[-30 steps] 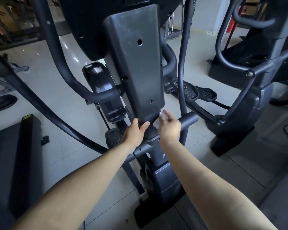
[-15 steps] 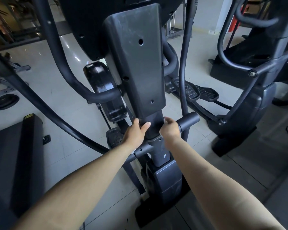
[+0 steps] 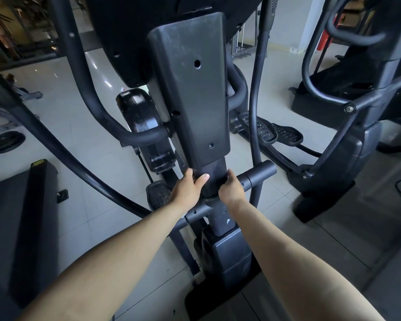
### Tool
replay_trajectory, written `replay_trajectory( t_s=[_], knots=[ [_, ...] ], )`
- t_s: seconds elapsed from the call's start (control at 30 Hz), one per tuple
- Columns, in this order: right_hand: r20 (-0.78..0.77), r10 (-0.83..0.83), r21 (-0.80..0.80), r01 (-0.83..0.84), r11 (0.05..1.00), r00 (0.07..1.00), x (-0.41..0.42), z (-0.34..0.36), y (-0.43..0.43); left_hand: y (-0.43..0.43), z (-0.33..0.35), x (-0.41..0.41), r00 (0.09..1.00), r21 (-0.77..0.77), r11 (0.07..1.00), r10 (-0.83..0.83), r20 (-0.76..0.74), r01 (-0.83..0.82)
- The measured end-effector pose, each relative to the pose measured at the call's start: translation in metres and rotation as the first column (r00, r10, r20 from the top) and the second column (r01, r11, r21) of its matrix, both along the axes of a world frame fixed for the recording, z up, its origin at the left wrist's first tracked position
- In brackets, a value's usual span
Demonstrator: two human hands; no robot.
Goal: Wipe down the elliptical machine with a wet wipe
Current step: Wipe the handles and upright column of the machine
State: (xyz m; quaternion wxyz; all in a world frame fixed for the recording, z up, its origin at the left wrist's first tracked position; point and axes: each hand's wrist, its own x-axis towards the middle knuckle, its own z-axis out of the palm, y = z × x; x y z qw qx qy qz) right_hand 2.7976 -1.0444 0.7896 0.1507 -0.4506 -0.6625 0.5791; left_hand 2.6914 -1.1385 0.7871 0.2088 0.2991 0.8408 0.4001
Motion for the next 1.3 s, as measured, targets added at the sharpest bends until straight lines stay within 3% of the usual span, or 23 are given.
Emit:
replay_trajectory(
  t_s=[0.27,0.37,0.5,0.63,0.77,0.83,1.0,1.17,1.3],
  knots=[
    [-0.331,-0.125,-0.043,0.117,0.992,0.935,-0.016,0.025,-0.006,0.000,-0.007,-0.006,0.999,0.026,0.999,-0.021,0.025,0.020],
    [-0.325,-0.116,-0.075,0.097,0.992,0.939,-0.013,0.006,-0.027,-0.002,-0.003,-0.008,0.999,0.000,0.999,-0.044,0.007,0.044],
    [-0.193,-0.111,-0.121,0.089,0.989,0.975,-0.009,-0.018,-0.046,-0.007,-0.002,-0.017,0.988,-0.058,0.987,-0.152,-0.027,0.151],
    [-0.143,-0.136,-0.108,0.121,0.987,0.980,-0.018,-0.011,-0.042,-0.013,-0.004,-0.026,0.975,-0.022,0.974,-0.223,0.016,0.224],
    [-0.438,-0.207,-0.181,0.140,0.973,0.875,-0.030,0.022,-0.051,-0.016,-0.003,-0.033,0.951,-0.044,0.950,-0.310,-0.024,0.308],
    [-0.506,-0.207,-0.176,0.135,0.975,0.837,-0.036,0.025,-0.056,-0.018,0.000,-0.035,0.944,-0.045,0.944,-0.329,-0.033,0.327],
    [-0.380,-0.151,0.019,0.171,0.985,0.913,-0.044,-0.011,-0.080,-0.024,0.001,-0.046,0.895,-0.022,0.895,-0.445,-0.040,0.445],
    [-0.159,-0.269,-0.062,0.263,0.963,0.950,-0.051,-0.031,-0.089,-0.032,0.002,-0.053,0.867,-0.058,0.867,-0.498,-0.027,0.496],
    [-0.229,-0.369,-0.130,0.348,0.929,0.901,-0.064,0.015,-0.087,-0.032,-0.004,-0.060,0.862,-0.065,0.861,-0.506,-0.017,0.505]
  ],
)
